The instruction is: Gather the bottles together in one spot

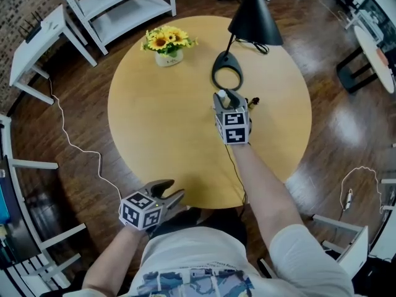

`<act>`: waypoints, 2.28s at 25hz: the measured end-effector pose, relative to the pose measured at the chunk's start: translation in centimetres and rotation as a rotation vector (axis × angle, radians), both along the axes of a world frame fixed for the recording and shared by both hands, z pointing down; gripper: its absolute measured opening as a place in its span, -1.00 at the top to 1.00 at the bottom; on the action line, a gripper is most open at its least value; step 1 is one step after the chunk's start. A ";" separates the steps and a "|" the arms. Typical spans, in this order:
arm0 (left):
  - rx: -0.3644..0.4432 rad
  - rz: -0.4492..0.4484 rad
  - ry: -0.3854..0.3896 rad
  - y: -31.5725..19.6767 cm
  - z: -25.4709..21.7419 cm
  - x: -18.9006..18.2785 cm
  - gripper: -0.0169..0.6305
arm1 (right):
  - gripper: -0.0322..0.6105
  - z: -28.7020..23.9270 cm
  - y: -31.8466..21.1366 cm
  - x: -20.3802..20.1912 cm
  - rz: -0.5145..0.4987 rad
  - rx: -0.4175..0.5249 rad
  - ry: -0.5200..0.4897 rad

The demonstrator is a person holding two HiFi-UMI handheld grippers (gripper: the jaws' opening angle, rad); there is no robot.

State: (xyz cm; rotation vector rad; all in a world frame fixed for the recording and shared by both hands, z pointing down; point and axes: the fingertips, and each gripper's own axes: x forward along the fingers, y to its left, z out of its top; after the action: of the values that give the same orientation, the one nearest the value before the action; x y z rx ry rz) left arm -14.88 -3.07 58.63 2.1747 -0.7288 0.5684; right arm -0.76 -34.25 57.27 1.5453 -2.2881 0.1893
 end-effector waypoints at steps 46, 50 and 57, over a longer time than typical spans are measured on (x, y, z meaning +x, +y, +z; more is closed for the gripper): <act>0.255 -0.400 -0.246 20.0 -9.0 10.8 0.32 | 0.22 -10.0 51.4 22.8 -0.144 -0.172 -0.233; 0.271 -0.391 -0.253 20.6 -9.7 11.5 0.32 | 0.22 -10.7 52.1 23.1 -0.153 -0.161 -0.221; 0.271 -0.387 -0.247 21.0 -9.9 12.1 0.32 | 0.22 -10.6 52.9 23.0 -0.173 -0.165 -0.198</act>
State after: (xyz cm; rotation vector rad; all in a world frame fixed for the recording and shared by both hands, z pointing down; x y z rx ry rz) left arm -2.79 17.95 48.69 2.1417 -1.3929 0.5627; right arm 22.27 18.60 46.62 1.2896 -2.4722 0.4908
